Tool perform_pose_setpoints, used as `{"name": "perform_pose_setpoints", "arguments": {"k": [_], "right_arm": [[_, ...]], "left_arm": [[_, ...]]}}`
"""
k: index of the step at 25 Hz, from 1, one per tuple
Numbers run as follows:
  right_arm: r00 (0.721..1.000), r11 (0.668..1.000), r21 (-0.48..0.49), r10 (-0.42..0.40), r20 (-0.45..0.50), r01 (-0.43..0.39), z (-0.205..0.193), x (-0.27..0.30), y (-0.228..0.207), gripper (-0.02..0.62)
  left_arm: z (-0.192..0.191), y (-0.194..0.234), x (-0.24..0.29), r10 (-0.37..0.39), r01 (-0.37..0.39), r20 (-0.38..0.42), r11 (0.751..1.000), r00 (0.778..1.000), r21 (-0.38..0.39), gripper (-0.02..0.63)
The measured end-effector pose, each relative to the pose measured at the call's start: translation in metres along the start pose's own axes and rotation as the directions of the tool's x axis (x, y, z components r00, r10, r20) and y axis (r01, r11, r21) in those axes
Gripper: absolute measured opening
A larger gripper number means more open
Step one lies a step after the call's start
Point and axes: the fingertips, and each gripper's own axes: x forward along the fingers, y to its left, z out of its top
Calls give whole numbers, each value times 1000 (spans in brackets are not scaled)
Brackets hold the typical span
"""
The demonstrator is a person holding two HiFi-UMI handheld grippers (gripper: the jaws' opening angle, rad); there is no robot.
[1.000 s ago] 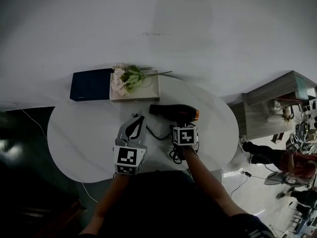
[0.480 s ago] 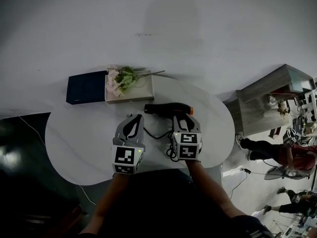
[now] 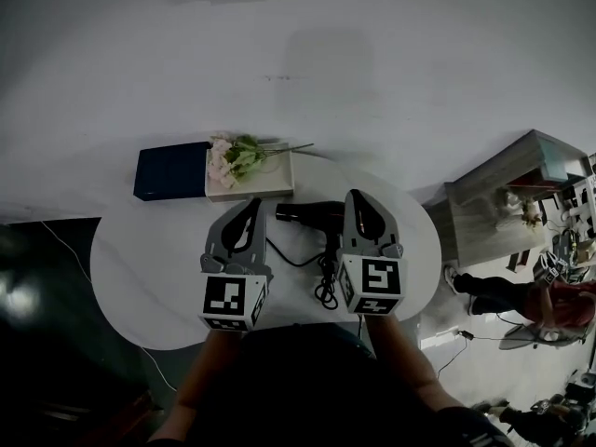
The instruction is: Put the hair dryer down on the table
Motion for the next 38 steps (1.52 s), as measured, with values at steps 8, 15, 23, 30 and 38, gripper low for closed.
{"name": "perform_pose_setpoints", "arguments": {"k": [8,15,23,30,38], "right_arm": [[978,996,-86,22,207,-4,95,-22,1,12],[963,996,-83,46,267,-24,130,-30,2,12],[962,997,-73,52,267,-34,131,-35,-1,14],[966,997,-64,68,249,-53,124,-31,1,12],[970,997,-50,61,237,-50,120,-27,1,12]], "left_arm": [[86,17,-15,74,-84,122,994,990,75,6],[129,19,-28,97,-114,193,991,976,77,6],[130,13,-29,93,-108,187,991,978,74,6],[125,15,-28,98,-113,176,991,980,73,8],[122,15,-25,87,-101,172,992,981,72,8]]}}
